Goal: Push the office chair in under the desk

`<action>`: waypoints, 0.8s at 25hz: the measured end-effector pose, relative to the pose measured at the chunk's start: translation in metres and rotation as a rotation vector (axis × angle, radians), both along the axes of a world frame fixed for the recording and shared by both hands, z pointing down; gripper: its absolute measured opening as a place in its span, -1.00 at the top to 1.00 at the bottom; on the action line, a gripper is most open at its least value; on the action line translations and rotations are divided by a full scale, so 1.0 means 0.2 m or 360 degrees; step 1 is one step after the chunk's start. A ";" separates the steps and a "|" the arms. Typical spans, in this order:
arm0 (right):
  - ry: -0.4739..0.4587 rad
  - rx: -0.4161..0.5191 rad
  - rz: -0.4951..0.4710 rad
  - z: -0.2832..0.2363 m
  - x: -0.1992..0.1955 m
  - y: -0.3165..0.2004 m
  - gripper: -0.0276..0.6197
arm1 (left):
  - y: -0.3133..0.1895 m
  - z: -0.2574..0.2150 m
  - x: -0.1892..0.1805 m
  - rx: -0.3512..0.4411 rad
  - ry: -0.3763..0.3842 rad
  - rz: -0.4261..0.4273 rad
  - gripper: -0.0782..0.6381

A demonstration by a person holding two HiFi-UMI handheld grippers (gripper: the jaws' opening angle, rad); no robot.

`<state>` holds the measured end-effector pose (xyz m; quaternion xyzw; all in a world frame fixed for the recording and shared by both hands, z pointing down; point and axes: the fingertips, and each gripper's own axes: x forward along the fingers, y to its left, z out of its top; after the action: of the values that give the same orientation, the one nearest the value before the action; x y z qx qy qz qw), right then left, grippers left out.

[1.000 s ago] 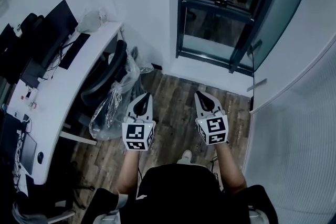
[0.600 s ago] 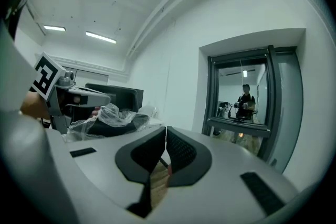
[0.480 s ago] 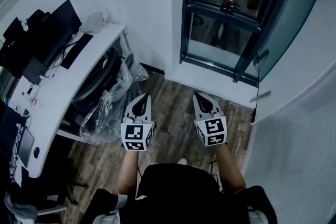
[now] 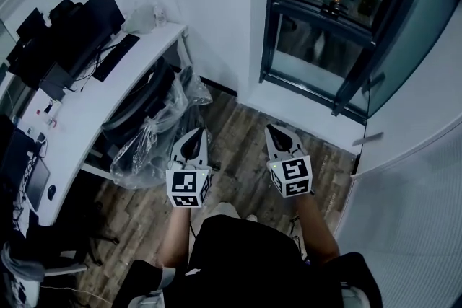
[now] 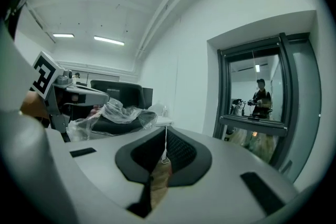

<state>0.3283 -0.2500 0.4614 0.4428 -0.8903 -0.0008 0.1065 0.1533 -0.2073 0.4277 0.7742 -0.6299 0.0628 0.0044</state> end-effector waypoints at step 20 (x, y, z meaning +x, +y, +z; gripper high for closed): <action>0.0114 0.0065 -0.0494 0.07 -0.76 -0.22 0.84 | 0.09 0.14 -0.64 -0.0066 -0.0101 -0.0444 0.75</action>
<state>0.1769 -0.2943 0.4755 0.3017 -0.9434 -0.0512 0.1278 0.0246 -0.1888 0.4556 0.6765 -0.7297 0.0992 0.0091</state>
